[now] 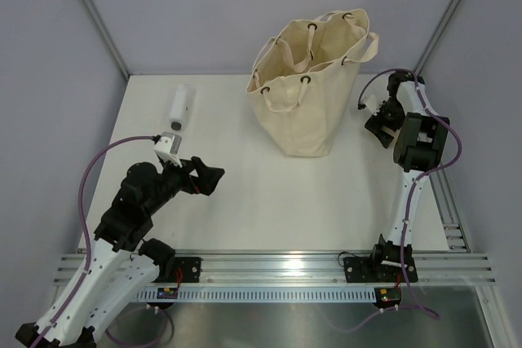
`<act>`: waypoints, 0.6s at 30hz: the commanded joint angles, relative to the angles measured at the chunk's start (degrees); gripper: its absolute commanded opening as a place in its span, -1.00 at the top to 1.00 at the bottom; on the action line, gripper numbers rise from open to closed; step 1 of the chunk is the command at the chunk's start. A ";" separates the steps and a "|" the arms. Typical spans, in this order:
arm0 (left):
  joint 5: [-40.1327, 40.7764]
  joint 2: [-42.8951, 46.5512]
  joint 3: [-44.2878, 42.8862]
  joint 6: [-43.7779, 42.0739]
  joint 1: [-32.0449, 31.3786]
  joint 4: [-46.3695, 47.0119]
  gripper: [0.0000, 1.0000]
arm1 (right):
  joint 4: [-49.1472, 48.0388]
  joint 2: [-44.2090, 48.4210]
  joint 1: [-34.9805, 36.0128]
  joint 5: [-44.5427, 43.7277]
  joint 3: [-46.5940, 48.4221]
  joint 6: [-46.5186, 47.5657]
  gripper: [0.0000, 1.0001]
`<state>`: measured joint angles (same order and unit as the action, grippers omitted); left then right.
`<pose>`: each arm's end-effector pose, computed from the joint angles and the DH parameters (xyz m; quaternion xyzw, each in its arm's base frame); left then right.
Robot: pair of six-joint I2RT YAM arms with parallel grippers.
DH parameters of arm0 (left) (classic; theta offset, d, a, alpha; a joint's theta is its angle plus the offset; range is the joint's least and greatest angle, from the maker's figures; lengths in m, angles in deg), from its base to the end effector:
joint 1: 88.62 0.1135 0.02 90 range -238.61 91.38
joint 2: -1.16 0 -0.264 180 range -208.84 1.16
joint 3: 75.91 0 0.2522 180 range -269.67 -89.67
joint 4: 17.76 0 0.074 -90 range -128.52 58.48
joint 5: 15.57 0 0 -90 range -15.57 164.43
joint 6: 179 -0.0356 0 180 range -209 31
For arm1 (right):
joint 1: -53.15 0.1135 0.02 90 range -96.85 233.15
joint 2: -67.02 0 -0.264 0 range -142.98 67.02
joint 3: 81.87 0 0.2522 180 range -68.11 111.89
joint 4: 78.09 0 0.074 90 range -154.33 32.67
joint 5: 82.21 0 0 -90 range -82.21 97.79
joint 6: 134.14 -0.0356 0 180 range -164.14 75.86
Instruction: Place the personal care products into the canvas bag
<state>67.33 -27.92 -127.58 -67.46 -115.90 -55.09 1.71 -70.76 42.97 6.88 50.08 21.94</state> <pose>0.1116 -0.0625 0.3109 0.0773 0.7876 -0.2965 0.5347 0.4672 -0.0845 0.1560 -0.4681 0.8828 -0.0298 0.0251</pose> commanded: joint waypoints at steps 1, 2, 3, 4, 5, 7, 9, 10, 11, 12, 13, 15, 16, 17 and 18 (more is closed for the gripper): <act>-0.29 -0.19 0.47 1.92 0.04 3.18 -0.98 | 5.50 1.01 0.07 1.86 1.60 -4.64 0.47; -0.29 -0.01 0.47 2.19 0.04 3.18 -0.97 | 5.76 1.89 -0.02 4.22 1.86 -5.17 0.54; -0.29 0.34 0.56 2.36 0.04 3.01 -0.98 | 6.29 2.85 -0.19 5.46 2.04 -5.79 0.59; -0.38 0.69 0.82 2.89 0.04 3.01 -0.98 | 6.82 4.52 -0.81 6.87 2.57 -7.18 0.62; -0.38 1.13 0.91 3.15 0.04 2.92 -0.98 | 7.43 5.23 -1.25 10.10 4.31 -8.50 0.65; -0.47 2.44 1.17 4.03 0.04 2.74 -0.98 | 10.76 6.20 -2.48 14.68 7.04 -12.18 0.71; -0.47 3.59 1.44 4.56 0.04 2.31 -0.98 | 13.22 6.64 -4.93 21.10 10.21 -15.09 0.76; -0.47 4.90 1.61 5.00 0.04 2.04 -0.98 | 13.76 7.16 -5.81 22.95 10.74 -17.63 0.93; -0.47 5.43 1.87 5.18 0.04 1.95 -0.98 | 13.94 7.52 -7.47 26.27 10.57 -18.70 1.00; -0.47 6.05 1.96 5.44 0.04 1.52 -0.98 | 13.42 8.13 -8.19 27.53 9.96 -19.67 1.00; -0.55 6.92 2.05 5.70 0.04 1.25 -0.98 | 12.72 9.62 -8.80 29.80 9.00 -21.33 1.00; -0.47 7.63 2.14 5.97 0.04 0.46 -0.98 | 11.30 11.12 -10.30 31.84 6.36 -22.57 1.00; -0.38 8.16 2.14 6.06 0.04 0.20 -0.98 | 11.13 11.47 -10.57 33.58 6.00 -23.62 1.00; -0.38 8.42 1.97 6.06 0.04 -0.24 -0.98 | 11.13 11.74 -10.83 34.91 5.91 -24.16 1.00; -0.20 8.69 1.88 6.14 0.04 -0.42 -0.98 | 11.21 12.61 -11.44 36.23 5.91 -24.51 1.00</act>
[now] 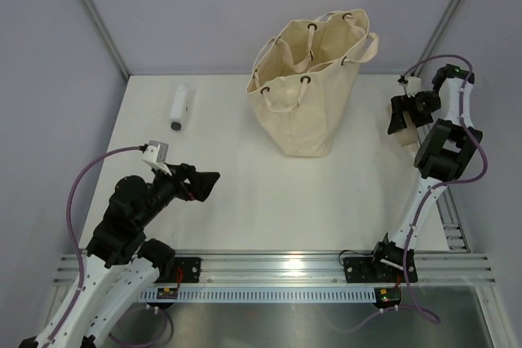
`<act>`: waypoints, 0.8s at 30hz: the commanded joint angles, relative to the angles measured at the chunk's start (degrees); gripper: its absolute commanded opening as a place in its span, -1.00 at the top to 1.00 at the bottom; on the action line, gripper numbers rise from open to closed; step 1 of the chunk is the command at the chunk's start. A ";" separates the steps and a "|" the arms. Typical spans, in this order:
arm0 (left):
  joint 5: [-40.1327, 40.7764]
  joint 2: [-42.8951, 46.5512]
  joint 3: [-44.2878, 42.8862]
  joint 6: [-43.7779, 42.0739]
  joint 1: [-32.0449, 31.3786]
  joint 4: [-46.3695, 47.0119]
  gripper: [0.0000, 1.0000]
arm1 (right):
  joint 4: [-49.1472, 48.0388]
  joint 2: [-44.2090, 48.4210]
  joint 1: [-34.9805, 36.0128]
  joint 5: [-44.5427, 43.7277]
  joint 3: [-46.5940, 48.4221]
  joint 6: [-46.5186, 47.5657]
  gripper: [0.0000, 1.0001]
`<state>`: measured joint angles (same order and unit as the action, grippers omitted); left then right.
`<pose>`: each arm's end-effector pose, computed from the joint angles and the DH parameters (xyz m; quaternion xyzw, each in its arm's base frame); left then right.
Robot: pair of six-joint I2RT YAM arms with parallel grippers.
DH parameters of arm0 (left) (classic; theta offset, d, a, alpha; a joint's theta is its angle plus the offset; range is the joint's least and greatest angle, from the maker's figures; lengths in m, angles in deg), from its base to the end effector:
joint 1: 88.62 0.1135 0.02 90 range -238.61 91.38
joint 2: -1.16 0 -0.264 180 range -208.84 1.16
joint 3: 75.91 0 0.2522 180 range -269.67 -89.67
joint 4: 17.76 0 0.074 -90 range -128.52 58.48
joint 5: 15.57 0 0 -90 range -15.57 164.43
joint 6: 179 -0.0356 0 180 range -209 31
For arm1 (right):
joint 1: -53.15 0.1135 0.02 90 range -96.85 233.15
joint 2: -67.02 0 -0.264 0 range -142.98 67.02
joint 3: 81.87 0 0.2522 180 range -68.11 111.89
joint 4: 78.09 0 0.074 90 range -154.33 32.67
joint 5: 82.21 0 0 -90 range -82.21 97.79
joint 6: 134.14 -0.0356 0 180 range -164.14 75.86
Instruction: Place the personal care products into the canvas bag
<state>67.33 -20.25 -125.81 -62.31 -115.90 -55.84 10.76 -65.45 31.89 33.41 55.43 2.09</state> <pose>0.0901 -0.0514 0.3120 0.0439 0.7621 -0.3345 0.5527 0.4348 -0.1527 0.2239 -0.2218 0.9483 0.1559 0.1653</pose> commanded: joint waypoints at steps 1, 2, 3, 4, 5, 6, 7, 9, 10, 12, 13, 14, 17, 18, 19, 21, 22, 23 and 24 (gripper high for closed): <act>-0.03 1.11 -0.16 0.90 0.04 0.06 -0.98 | 2.08 7.83 -0.71 13.01 0.82 -5.97 1.00; 0.50 1.19 -0.59 0.81 0.04 -0.46 -0.98 | 2.08 8.36 -1.06 14.87 0.91 -6.25 1.00; 0.85 1.19 -0.86 0.64 0.04 -0.64 -0.98 | 2.34 9.84 -1.50 16.46 0.82 -6.42 1.00; 1.29 1.11 -1.12 0.46 -0.04 -0.99 -0.98 | 2.17 10.99 -1.68 18.65 0.56 -6.95 1.00; 1.90 1.02 -1.30 0.29 0.04 -1.43 -0.98 | 1.82 12.30 -1.77 19.89 -0.84 -7.47 1.00; 2.26 0.58 -1.74 0.28 0.04 -1.61 -0.98 | 0.60 13.97 -1.86 21.12 -1.90 -7.57 1.00; 2.35 0.32 -1.83 0.20 0.13 -1.79 -0.98 | -0.20 17.55 -2.03 23.48 -4.43 -8.52 1.00; 2.52 -0.56 -1.83 0.02 0.04 -1.61 -0.97 | -2.57 22.48 -1.95 26.04 -6.29 -10.37 1.00; 2.61 -0.82 -1.83 0.02 0.04 -1.61 -0.98 | -2.84 23.82 -1.95 28.84 -6.65 -10.99 1.00; 2.52 -1.79 -1.83 -0.24 0.13 -1.26 -0.98 | -3.37 26.80 -1.95 31.31 -5.34 -13.79 1.00; 2.52 -2.14 -2.00 -0.33 0.13 -1.17 -0.98 | -3.54 27.52 -1.95 33.76 -2.81 -14.85 1.00; 2.52 -2.41 -2.18 -0.42 0.13 -1.17 -0.98 | -4.59 28.22 -1.86 35.00 -1.22 -16.34 1.00; 2.61 -3.46 -2.97 -0.68 0.13 -1.17 -0.98 | -9.32 29.72 -0.03 38.35 5.72 -23.72 1.00; 2.70 -4.16 -3.23 -0.94 0.13 -1.17 -0.98 | -10.30 29.46 1.12 38.01 10.53 -26.70 1.00; 2.87 -4.52 -3.50 -1.03 0.13 -1.17 -0.98 | -11.18 29.11 2.43 37.66 13.01 -28.12 1.00; 3.31 -5.39 -3.85 -1.47 0.13 -1.09 -0.98 | -14.78 27.70 7.18 35.99 17.85 -32.15 1.00; 3.49 -6.27 -4.02 -1.56 0.13 -1.17 -0.98 | -16.54 27.35 8.76 33.98 21.52 -33.48 1.00; 3.75 -6.54 -4.20 -1.65 0.13 -1.09 -0.98 | -21.69 27.00 11.65 33.27 22.60 -35.23 1.00; 4.10 -6.63 -4.20 -1.65 0.13 -1.17 -0.98 | -25.05 26.56 12.89 32.91 23.22 -39.43 1.00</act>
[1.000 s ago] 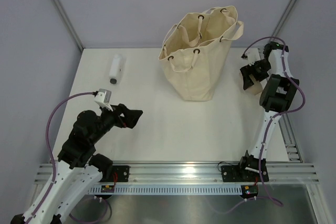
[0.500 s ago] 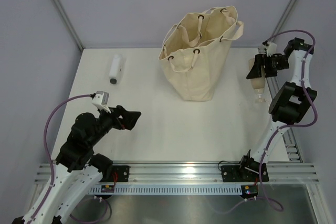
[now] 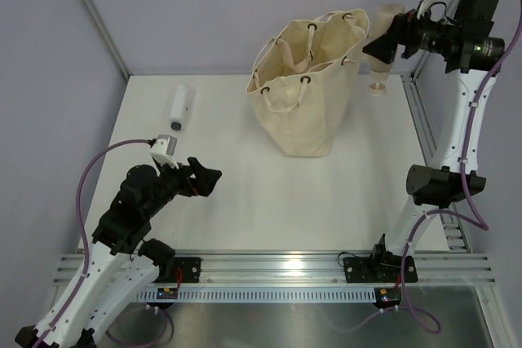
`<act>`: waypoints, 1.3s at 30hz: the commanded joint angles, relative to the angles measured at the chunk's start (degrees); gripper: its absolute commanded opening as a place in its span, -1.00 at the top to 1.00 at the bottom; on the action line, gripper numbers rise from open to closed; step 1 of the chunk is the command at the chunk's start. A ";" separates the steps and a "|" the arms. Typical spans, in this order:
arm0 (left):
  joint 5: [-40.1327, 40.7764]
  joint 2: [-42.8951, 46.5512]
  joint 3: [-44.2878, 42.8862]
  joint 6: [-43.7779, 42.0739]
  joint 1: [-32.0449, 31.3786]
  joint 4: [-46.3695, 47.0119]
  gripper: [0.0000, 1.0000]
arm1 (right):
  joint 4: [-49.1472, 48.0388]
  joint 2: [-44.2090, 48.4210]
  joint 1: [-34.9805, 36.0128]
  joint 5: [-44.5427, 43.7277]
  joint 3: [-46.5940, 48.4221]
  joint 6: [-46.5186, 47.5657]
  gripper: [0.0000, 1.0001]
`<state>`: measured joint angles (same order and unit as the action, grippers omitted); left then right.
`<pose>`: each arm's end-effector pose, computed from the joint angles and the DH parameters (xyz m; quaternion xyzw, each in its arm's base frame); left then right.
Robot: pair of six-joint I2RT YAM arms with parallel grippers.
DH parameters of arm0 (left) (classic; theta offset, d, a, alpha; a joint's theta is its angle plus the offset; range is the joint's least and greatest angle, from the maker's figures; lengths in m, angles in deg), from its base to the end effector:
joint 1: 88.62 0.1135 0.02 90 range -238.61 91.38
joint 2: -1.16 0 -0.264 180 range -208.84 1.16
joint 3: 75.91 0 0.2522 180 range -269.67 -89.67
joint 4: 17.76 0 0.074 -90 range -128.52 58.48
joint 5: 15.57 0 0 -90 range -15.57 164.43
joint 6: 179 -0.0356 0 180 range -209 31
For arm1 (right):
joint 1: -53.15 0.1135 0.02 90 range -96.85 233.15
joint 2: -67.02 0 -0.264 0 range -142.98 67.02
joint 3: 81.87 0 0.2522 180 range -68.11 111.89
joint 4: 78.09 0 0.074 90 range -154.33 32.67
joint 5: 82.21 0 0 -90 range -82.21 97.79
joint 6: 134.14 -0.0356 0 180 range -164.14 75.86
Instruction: Place the personal care products into the canvas bag
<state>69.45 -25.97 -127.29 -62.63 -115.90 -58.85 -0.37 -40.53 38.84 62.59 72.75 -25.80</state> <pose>0.1050 -0.0576 0.3058 0.0323 0.8020 -0.2998 0.5156 0.3489 -0.0590 0.5017 -0.2548 0.7629 0.2602 0.5342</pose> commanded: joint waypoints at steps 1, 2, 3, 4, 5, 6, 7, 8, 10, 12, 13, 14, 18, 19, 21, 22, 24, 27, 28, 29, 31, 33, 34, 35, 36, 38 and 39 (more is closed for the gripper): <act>2.25 -1.08 -2.80 -1.41 0.13 1.84 -0.98 | -17.26 1.38 7.00 3.21 6.62 -13.76 1.00; 2.94 -1.34 -2.72 -1.50 0.22 2.02 -0.98 | -23.65 0.94 8.14 2.77 7.23 -15.95 1.00; 3.12 -1.43 -2.63 -1.50 0.13 2.11 -0.98 | -26.67 -0.63 10.33 2.41 8.20 -20.07 1.00; 3.30 -1.52 -2.54 -1.50 0.13 2.19 -0.98 | -29.05 -1.69 11.48 1.71 10.64 -21.67 1.00; 3.65 -1.95 -2.54 -1.50 0.22 2.54 -0.98 | -34.12 -2.66 12.71 1.10 11.62 -23.25 1.00; 3.65 -2.30 -2.37 -1.58 0.22 2.72 -0.98 | -37.13 -4.23 15.25 0.48 11.89 -26.84 1.00; 3.74 -2.66 -2.28 -1.50 0.22 2.98 -0.98 | -39.77 -5.12 16.93 -0.65 12.42 -28.44 1.00; 3.83 -3.09 -2.28 -1.58 0.13 3.51 -0.98 | -43.80 -6.17 18.16 -1.45 13.03 -29.67 1.00; 3.92 -5.20 -2.71 -2.02 0.22 3.60 -0.97 | -44.45 -9.86 22.10 -5.92 15.76 -28.47 1.00; 4.18 -6.95 -3.24 -2.81 0.22 3.69 -0.98 | -44.28 -12.84 24.23 -11.44 16.11 -23.92 1.00; 4.44 -7.49 -3.76 -3.08 0.22 3.60 -0.98 | -44.02 -13.65 25.72 -13.04 15.42 -22.06 1.00; 4.71 -7.93 -3.94 -3.25 0.22 3.69 -0.98 | -43.14 -14.52 26.17 -14.62 14.89 -20.30 1.00; 7.17 -9.42 -4.21 -4.31 1.00 4.39 -0.98 | -37.61 -15.07 26.61 -19.37 6.23 -8.00 1.00; 7.34 -10.47 -4.47 -4.31 1.27 4.65 -0.98 | -35.94 -13.84 26.70 -20.17 3.40 -6.15 1.00; 6.73 -11.79 -4.65 -4.13 2.06 4.83 -0.98 | -35.31 -9.27 26.70 -22.36 -6.41 0.62 1.00; 5.51 -13.45 -4.82 -4.13 3.28 5.01 -0.98 | -34.88 -7.69 26.78 -23.33 -9.08 1.94 1.00; 3.58 -15.13 -5.35 -3.87 5.39 5.36 -0.98 | -33.91 -4.08 26.78 -27.01 -14.70 5.29 1.00; 0.67 -18.21 -5.88 -3.52 7.94 6.32 -0.98 | -30.23 -3.02 26.70 -30.63 -15.79 6.61 0.68; 0.14 -18.91 -6.05 -3.52 8.39 6.41 -0.98 | -26.82 -3.63 26.70 -30.98 -15.09 6.87 0.60; 0.66 -20.75 -6.84 -3.34 8.83 6.24 -0.98 | -25.13 -5.81 26.70 -31.77 -12.74 7.05 0.48; 1.98 -23.48 -8.68 -3.08 10.67 4.40 -0.98 | -20.31 -8.45 26.79 -32.74 -10.09 7.23 0.30; 3.56 -27.78 -12.36 -3.95 12.16 2.04 -0.98 | -18.45 -12.15 26.79 -35.02 -7.02 6.96 -0.01; 4.70 -29.10 -13.69 -4.57 12.61 1.41 -0.98 | -16.87 -13.12 26.79 -35.64 -6.56 6.96 -0.10; 6.19 -31.46 -15.01 -5.79 13.05 0.71 -0.98 | -16.42 -14.26 26.79 -36.17 -6.21 6.62 -0.20; 6.99 -32.44 -17.19 -6.50 13.92 0.09 -0.98 | -15.37 -14.44 26.79 -36.09 -6.30 6.61 -0.49; 8.66 -34.29 -18.97 -8.35 14.80 0.17 -0.98 | -14.31 -14.10 26.79 -35.04 -6.56 6.53 -0.74; 8.66 -36.30 -20.54 -8.79 16.37 0.43 -0.98 | -13.78 -13.75 26.87 -34.60 -6.56 6.44 -0.90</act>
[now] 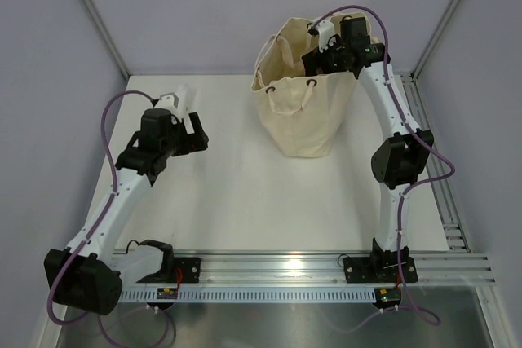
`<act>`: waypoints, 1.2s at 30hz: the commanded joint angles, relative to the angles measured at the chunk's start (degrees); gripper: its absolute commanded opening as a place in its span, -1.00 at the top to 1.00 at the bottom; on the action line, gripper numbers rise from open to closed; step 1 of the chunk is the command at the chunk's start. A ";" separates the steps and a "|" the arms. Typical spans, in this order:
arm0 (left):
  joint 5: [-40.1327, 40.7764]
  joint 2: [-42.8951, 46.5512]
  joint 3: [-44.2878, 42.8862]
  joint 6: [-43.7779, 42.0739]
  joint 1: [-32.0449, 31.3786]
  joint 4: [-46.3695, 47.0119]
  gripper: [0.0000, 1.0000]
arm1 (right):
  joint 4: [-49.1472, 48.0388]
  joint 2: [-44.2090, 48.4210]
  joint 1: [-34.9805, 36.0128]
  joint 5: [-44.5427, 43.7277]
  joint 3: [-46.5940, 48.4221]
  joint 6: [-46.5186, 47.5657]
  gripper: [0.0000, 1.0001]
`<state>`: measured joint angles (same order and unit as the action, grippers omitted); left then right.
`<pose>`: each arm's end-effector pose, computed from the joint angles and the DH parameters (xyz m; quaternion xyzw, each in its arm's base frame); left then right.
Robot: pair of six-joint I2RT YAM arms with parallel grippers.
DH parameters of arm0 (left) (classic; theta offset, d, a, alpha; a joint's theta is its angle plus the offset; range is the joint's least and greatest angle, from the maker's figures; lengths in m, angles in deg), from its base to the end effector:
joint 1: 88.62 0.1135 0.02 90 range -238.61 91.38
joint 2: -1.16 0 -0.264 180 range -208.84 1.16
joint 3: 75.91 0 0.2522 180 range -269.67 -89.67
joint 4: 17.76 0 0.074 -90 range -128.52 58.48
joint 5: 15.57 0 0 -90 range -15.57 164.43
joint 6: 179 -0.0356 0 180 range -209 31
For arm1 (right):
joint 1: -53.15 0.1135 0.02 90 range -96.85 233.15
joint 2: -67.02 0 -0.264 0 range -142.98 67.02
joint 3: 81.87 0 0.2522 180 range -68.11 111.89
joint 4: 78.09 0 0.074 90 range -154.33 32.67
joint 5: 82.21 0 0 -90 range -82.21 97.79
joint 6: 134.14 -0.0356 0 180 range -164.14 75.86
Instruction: Place the personal care products into the canvas bag
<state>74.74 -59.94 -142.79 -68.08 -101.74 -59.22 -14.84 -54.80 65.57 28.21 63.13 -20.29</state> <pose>0.2263 -0.0526 0.3061 -0.0617 0.8876 -0.1313 0.4372 0.4595 0.1139 0.3680 -0.3488 0.8246 0.1185 0.4293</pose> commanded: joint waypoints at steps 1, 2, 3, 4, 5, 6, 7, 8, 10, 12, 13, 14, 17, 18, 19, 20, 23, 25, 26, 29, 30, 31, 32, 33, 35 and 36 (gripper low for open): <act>3.37 -3.57 -5.67 -3.87 3.10 0.98 -0.98 | 1.47 1.40 -0.03 0.31 3.14 0.49 -0.99; 3.03 -4.89 -6.37 -3.96 3.98 1.07 -0.98 | 1.66 2.02 0.05 1.19 3.14 0.31 -0.99; 1.80 -7.43 -7.07 -4.23 5.81 1.33 -0.98 | 2.18 2.55 -0.03 1.63 3.32 0.05 -0.99; 1.62 -8.58 -8.30 -4.75 6.53 1.42 -0.98 | 2.36 3.77 -0.03 2.07 3.49 -0.47 -0.99; 1.36 -9.81 -8.92 -5.02 7.06 1.51 -0.98 | 2.53 4.39 0.05 3.12 3.93 -0.74 -0.99; 0.92 -11.91 -9.45 -5.37 8.10 1.86 -0.98 | 2.71 5.09 -0.03 3.56 3.94 -1.00 -0.99; 0.83 -12.89 -10.06 -5.81 8.46 2.39 -0.98 | 2.80 6.84 -0.03 4.53 3.94 -1.61 -0.99; 0.56 -13.86 -10.51 -5.98 8.73 2.57 -0.98 | 3.06 7.64 -0.03 6.71 4.02 -2.06 -0.99; 0.47 -16.59 -11.99 -7.03 9.34 2.92 -0.98 | 3.24 10.27 -0.03 8.57 3.85 -3.28 -0.99; 0.65 -18.17 -12.88 -7.65 9.70 3.53 -0.98 | 3.50 11.77 -0.03 10.42 4.11 -3.99 -0.99; 0.65 -19.66 -13.14 -8.44 9.87 3.97 -0.98 | 3.59 13.17 0.05 10.86 4.02 -4.34 -0.99; 0.56 -20.37 -13.84 -8.80 10.05 4.32 -0.98 | 3.59 13.80 -0.03 11.65 4.11 -4.52 -0.99; 0.56 -23.52 -15.51 -10.03 10.75 5.55 -0.98 | 3.85 15.03 -0.03 13.23 4.81 -5.22 -0.99; 0.82 -24.41 -15.95 -10.46 10.84 5.64 -0.98 | 4.12 15.21 -0.21 13.85 4.99 -5.49 -0.99; 1.00 -25.20 -16.31 -10.82 11.01 6.08 -0.98 | 3.94 15.56 -0.38 14.55 4.90 -6.53 -0.99; 1.00 -26.86 -16.66 -10.82 11.45 6.69 -0.98 | 3.86 15.56 -0.56 16.47 5.08 -7.06 -0.99; 1.18 -29.42 -18.50 -11.61 11.98 8.10 -0.98 | 3.33 15.47 -1.61 22.35 4.90 -10.05 -0.99; 1.00 -31.70 -20.08 -12.40 12.16 8.80 -0.98 | 2.19 16.00 -2.23 24.65 4.38 -11.81 -0.99; 1.09 -32.49 -20.61 -12.58 12.25 9.42 -0.98 | 2.18 16.09 -2.23 24.58 4.46 -11.82 -0.99; 1.97 -35.05 -22.37 -13.37 12.60 10.99 -0.98 | 2.19 17.14 -2.84 26.67 4.20 -11.82 -0.99; 2.32 -35.66 -22.72 -13.46 12.68 11.79 -0.98 | 1.66 17.75 -3.45 28.60 3.42 -11.82 -0.99; 2.58 -36.80 -23.34 -13.81 12.86 12.49 -0.98 | 1.14 20.19 -4.16 30.97 2.36 -12.16 -0.99; 2.50 -37.59 -23.69 -14.16 13.04 14.06 -0.98 | 0.26 21.96 -5.82 36.12 -1.74 -12.43 -0.99; 1.80 -38.56 -24.30 -14.51 13.04 14.69 -0.98 | -2.19 23.89 -6.70 38.18 -4.74 -12.78 -0.99; 0.83 -42.16 -27.54 -15.48 14.69 15.14 -0.98 | -4.84 31.27 -8.81 41.88 -15.50 -12.08 -0.99; 0.13 -43.74 -29.04 -15.65 14.88 14.70 -0.98 | -7.37 33.82 -9.52 42.32 -19.66 -11.73 -0.99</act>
<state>75.51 -99.98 -166.37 -81.41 -88.84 -49.78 -16.65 -30.54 58.60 61.59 51.72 -31.50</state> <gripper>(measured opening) 0.985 0.993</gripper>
